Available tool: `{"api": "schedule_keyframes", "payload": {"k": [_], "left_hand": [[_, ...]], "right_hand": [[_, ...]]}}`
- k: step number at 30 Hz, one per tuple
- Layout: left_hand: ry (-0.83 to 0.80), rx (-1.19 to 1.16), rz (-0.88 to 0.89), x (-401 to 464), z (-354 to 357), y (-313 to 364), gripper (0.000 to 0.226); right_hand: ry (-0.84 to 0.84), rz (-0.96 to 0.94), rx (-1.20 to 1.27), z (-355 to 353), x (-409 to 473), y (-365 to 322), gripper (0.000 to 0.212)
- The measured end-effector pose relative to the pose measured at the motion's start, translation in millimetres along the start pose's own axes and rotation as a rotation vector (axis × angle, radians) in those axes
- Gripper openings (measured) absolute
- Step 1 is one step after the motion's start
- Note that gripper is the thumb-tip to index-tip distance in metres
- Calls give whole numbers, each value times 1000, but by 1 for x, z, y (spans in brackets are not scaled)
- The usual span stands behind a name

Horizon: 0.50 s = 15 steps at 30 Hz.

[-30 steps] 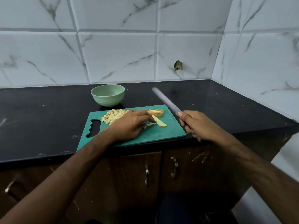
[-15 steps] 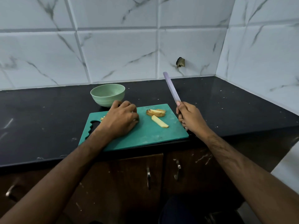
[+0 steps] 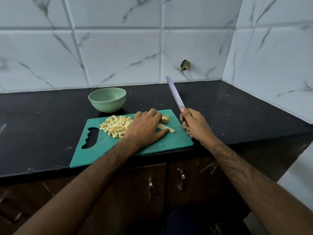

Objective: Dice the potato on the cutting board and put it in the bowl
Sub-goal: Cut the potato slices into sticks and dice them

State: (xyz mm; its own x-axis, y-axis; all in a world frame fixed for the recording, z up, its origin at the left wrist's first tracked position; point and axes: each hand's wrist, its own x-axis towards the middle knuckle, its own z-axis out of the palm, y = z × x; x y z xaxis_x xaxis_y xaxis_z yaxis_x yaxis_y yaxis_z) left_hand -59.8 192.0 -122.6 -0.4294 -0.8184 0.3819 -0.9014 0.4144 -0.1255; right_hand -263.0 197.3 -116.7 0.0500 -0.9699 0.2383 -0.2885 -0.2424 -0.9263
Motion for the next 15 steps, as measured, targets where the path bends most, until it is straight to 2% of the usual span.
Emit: {"api": "schedule_keyframes", "payload": {"k": [4,8,15], "left_hand": [[26,-47,-20,-2,0,-2,45],[58,-101,5,-12,-3,-16,21],[69,-268,30,-32,-13,-31,16]], "right_hand": [[-12,-4,-16,-1,-1,0,41],[-21,-4,-17,-3,-1,-1,40],[-22,-6,-42,-3,-1,1,40]]}}
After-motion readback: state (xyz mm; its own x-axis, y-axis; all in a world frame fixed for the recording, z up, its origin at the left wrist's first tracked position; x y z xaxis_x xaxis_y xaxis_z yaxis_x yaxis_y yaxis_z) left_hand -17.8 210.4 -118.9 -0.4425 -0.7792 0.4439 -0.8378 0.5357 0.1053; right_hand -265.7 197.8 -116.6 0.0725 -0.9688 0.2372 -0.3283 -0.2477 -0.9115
